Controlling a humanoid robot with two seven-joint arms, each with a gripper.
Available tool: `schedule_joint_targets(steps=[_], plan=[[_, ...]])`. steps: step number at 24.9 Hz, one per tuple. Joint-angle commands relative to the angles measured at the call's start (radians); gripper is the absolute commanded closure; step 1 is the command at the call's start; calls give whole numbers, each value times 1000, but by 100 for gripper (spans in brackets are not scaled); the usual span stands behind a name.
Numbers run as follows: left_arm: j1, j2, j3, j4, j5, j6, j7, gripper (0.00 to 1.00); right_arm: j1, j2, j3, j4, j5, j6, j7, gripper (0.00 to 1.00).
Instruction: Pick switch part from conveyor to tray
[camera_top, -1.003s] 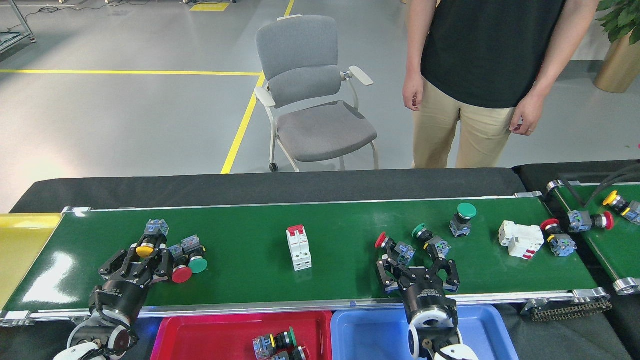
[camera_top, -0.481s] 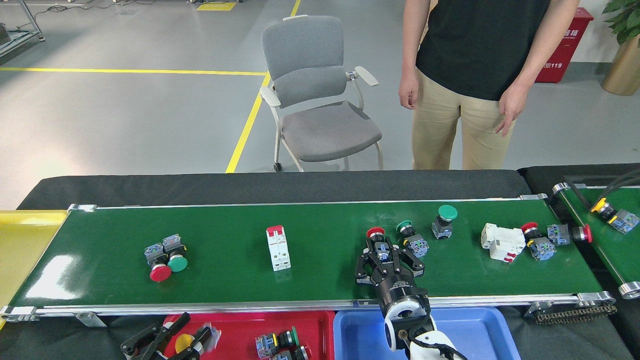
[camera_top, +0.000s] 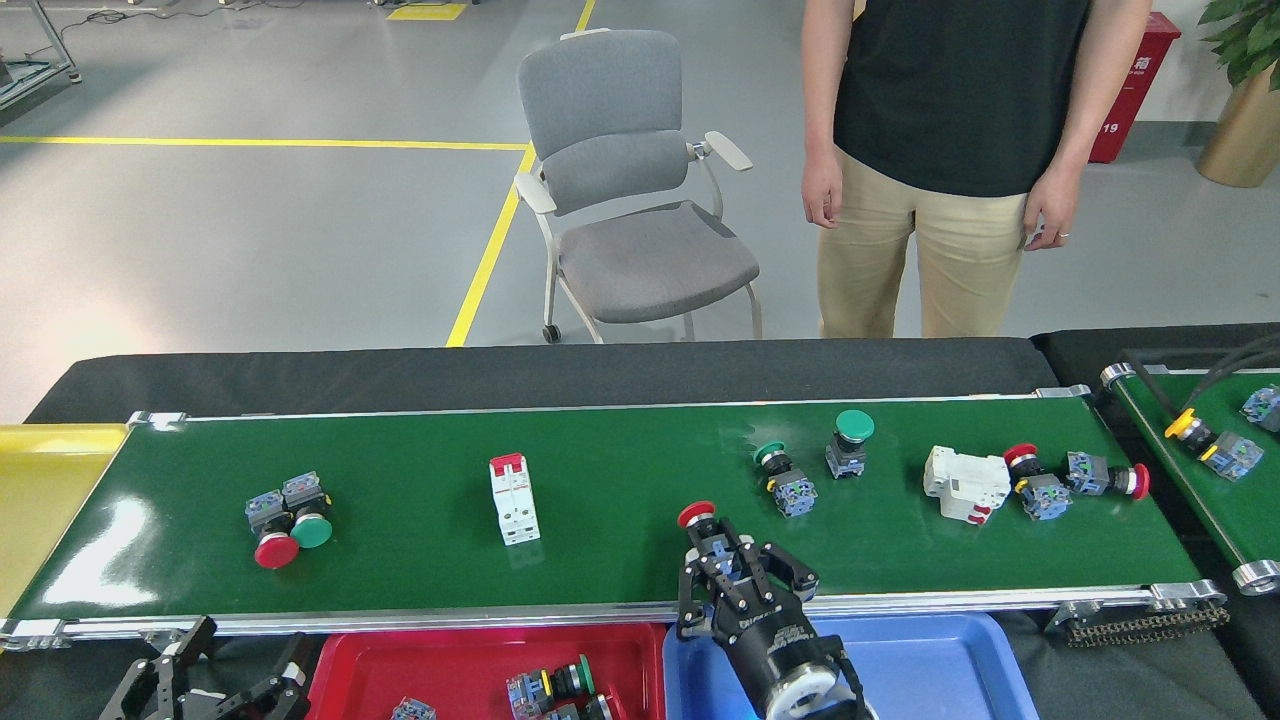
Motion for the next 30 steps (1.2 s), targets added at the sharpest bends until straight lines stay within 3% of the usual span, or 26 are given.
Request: schedule_joint_targets(steps=[1, 2, 3, 4, 14, 19, 21, 24, 30], plan=[[-39, 15, 0, 24, -1, 31, 1, 0, 36, -10, 12, -45, 2, -180, 4, 72], [-54, 18, -2, 35, -1, 32, -1, 0, 48, -5, 12, -45, 3, -214, 10, 49], [-65, 19, -3, 44, -1, 31, -1, 0, 50, 1, 15, -45, 2, -222, 23, 10], [-78, 22, -6, 50, -1, 31, -2, 0, 52, 4, 21, -45, 0, -228, 40, 1], [-212, 73, -15, 220, -2, 28, -51, 0, -1, 12, -2, -48, -60, -226, 47, 0], [-281, 122, -15, 317, -2, 49, -51, 0, -50, 24, -166, -56, -55, 13, -23, 2], [-301, 127, -17, 338, -2, 54, -51, 0, -50, 1, -184, -56, -52, 139, -86, 2], [-345, 131, -43, 395, -2, 89, -51, 0, -31, -79, -194, -56, -51, 320, -151, 1], [-459, 189, -118, 559, -2, 195, -42, 0, 108, -105, -194, -66, -44, 359, -217, 1]])
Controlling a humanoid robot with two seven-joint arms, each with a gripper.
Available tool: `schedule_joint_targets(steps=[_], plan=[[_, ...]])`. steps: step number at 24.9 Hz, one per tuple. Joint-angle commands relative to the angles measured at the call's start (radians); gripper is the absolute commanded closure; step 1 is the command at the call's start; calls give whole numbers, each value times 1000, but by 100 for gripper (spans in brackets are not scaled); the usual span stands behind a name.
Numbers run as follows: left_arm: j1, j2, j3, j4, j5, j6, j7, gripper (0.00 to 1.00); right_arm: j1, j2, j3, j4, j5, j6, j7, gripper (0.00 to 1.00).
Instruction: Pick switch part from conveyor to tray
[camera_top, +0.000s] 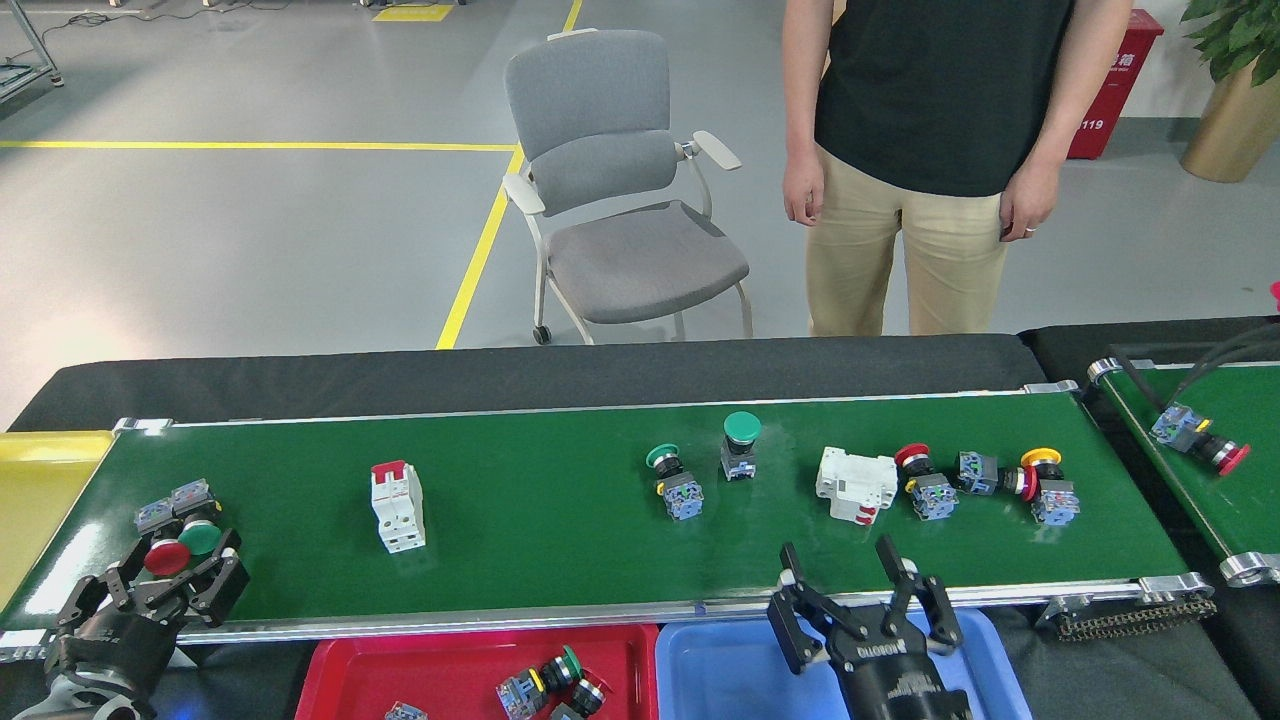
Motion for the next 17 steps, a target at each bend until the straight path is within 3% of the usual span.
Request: schedule_joint_targets(steps=[1, 4, 7, 8, 10, 11, 12, 17], plan=[[-59, 26, -29, 51, -1, 54, 17, 0, 1, -4, -2, -17, 7, 16, -25, 1], [-135, 33, -70, 137, -1, 116, 19, 0, -56, 10, 4, 7, 30, 59, -14, 1], [-188, 33, -134, 201, -1, 192, 22, 4, -158, 56, 58, 122, 78, 134, 29, 1], [-197, 33, -156, 213, 0, 215, 29, 13, -195, 70, 81, 164, 96, 156, 44, 1], [-204, 32, -191, 233, 0, 226, 60, 41, -264, 97, 110, 251, 108, 208, 58, 1], [-204, 30, -199, 238, 3, 225, 83, 60, -301, 117, 121, 296, 108, 234, 58, 1], [-204, 29, -200, 240, 5, 225, 100, 69, -327, 130, 126, 326, 108, 253, 58, 1], [-208, 29, -200, 246, 3, 234, 132, 74, -451, 146, 159, 481, 93, 306, 60, 1]])
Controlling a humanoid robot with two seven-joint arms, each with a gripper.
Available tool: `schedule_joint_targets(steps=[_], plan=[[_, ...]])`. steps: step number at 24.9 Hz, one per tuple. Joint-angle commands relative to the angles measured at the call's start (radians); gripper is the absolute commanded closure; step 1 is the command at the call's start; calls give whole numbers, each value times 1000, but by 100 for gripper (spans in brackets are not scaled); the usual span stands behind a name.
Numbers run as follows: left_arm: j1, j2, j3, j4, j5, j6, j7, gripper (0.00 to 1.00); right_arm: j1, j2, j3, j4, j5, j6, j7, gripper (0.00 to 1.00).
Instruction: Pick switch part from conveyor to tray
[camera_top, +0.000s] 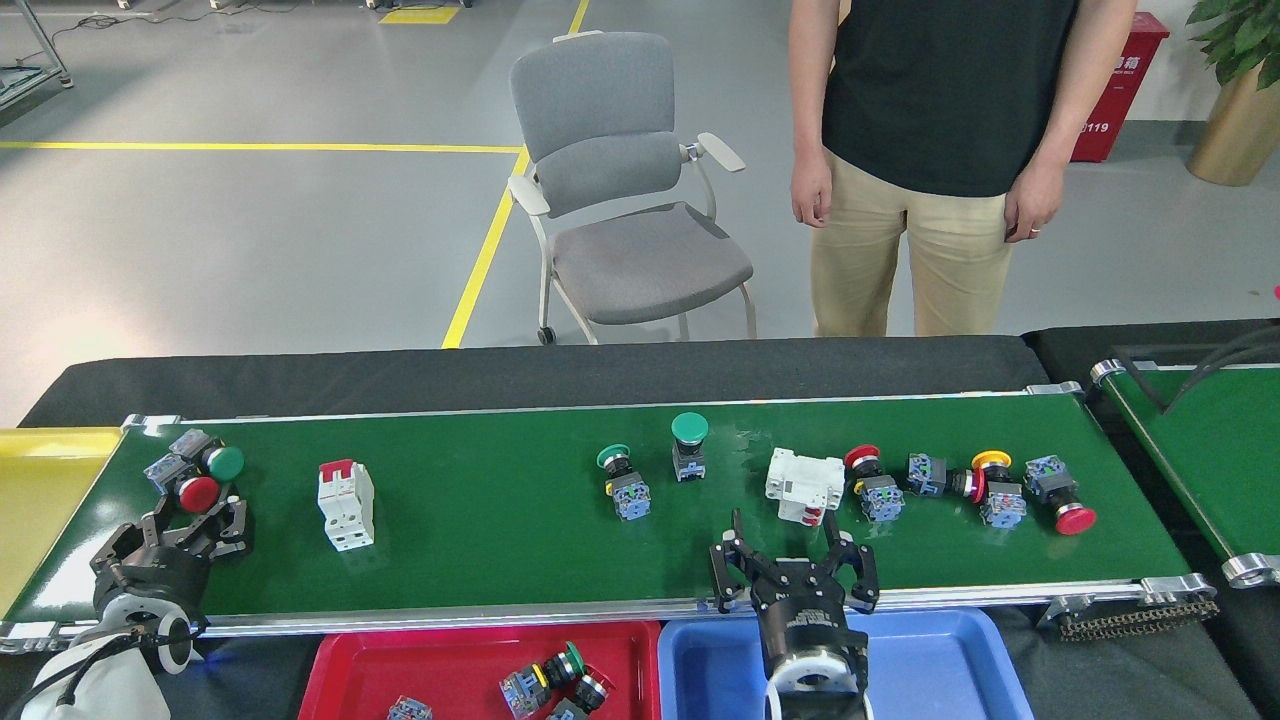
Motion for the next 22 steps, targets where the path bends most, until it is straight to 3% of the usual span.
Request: schedule_joint_targets(steps=[1, 4, 5, 7, 8, 9, 13, 19, 22], plan=[[-23, 10, 0, -8, 2, 6, 17, 74, -38, 8, 13, 43, -3, 29, 2, 1], [-24, 10, -2, -8, 2, 3, 17, 76, -87, 10, 18, 102, -35, 49, 2, 3], [-24, 10, -2, -8, 2, 0, 18, 78, -97, 10, 20, 105, -58, 49, 0, 9], [-23, 10, -2, -10, 0, -3, 24, 81, -104, 10, 26, 105, -80, 37, 2, 36], [-23, 10, -2, -10, 0, -5, 31, 83, -105, 8, 35, 105, -80, 35, 3, 56], [-23, 12, -2, -8, 0, -6, 40, 86, -105, 2, 50, 105, -80, 31, 5, 65], [-20, 18, -2, -14, 0, -9, 74, 91, -104, -3, 64, 103, -83, 20, 9, 76], [-1, 21, 2, -74, 6, -46, 89, 93, -99, -3, 63, 94, -84, -6, 9, 78], [40, 23, 14, -174, 11, -74, 89, 92, -90, -4, 63, 68, -84, -8, 9, 78]])
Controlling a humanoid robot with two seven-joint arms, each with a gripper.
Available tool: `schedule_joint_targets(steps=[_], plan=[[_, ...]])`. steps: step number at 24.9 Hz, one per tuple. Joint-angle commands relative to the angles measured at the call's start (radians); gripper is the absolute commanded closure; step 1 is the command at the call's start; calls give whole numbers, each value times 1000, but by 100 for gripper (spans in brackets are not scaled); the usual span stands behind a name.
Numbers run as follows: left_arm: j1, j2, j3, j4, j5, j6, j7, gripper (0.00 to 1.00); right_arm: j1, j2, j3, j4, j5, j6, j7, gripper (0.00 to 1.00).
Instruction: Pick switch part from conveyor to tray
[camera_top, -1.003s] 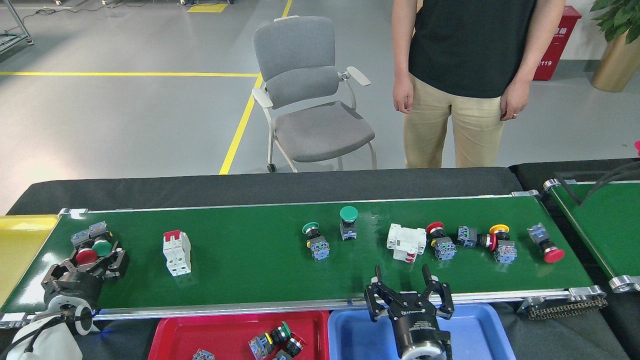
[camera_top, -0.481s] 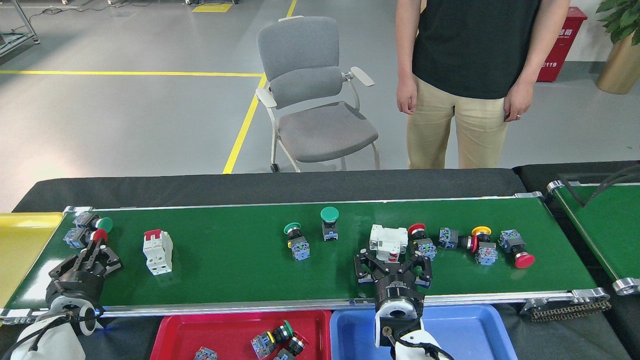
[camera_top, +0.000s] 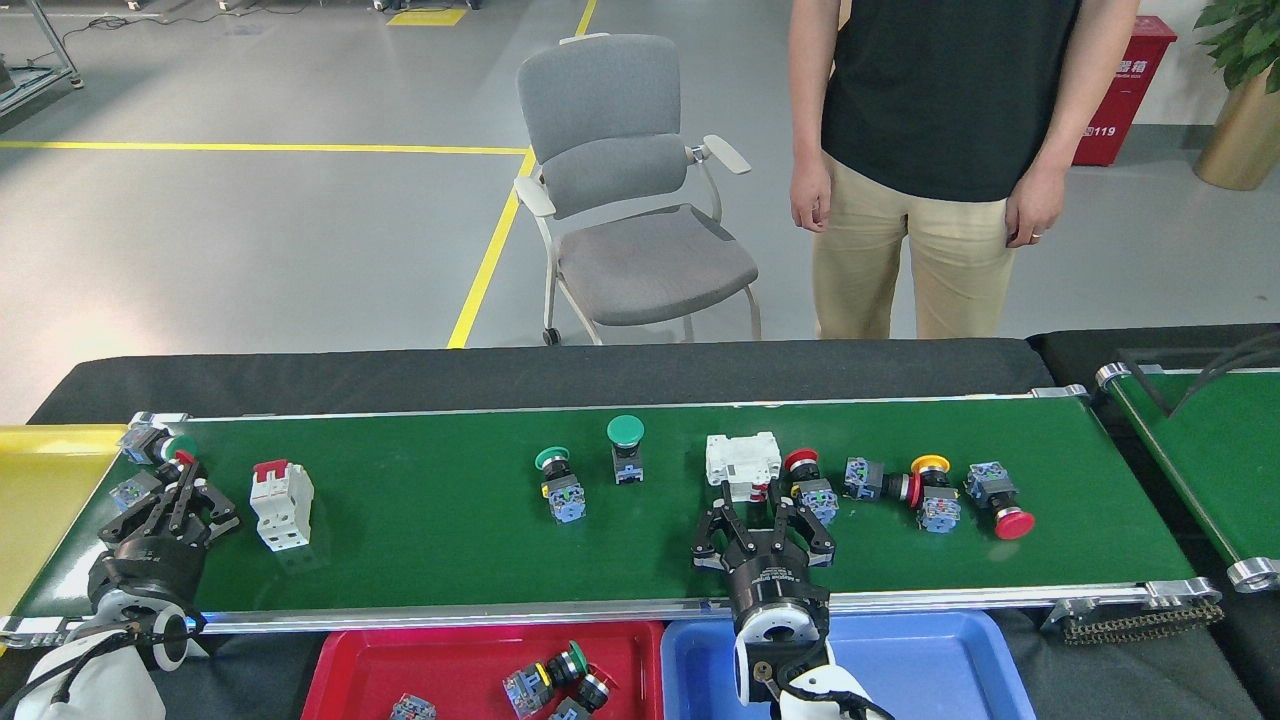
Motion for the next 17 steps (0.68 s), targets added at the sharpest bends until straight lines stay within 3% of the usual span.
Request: schedule_joint_targets(steps=[1, 3, 5, 9, 12, 14, 15, 17], plan=[[17, 20, 16, -92, 8, -43, 10, 92, -5, -4, -2, -37, 0, -5, -3, 78], [91, 37, 53, -216, 40, -139, 9, 92, -4, -18, -2, -54, 0, -5, -3, 78], [214, 46, 102, -389, 92, -307, 0, 92, 16, -32, -2, -94, -1, -7, -1, 78], [502, 31, 146, -716, 149, -566, -5, 91, 125, -104, -2, -296, -3, -88, 31, 78], [671, 2, 139, -880, 198, -566, -5, 90, 251, -199, -8, -463, -6, -192, 56, 78], [717, -25, 130, -917, 198, -566, -8, 85, 323, -267, -23, -541, -14, -254, 54, 78], [723, -37, 111, -923, 194, -566, -19, 74, 366, -306, -38, -575, -38, -297, 51, 78], [729, -54, 68, -932, 194, -566, -68, 19, 424, -362, -74, -586, -77, -380, 37, 78]])
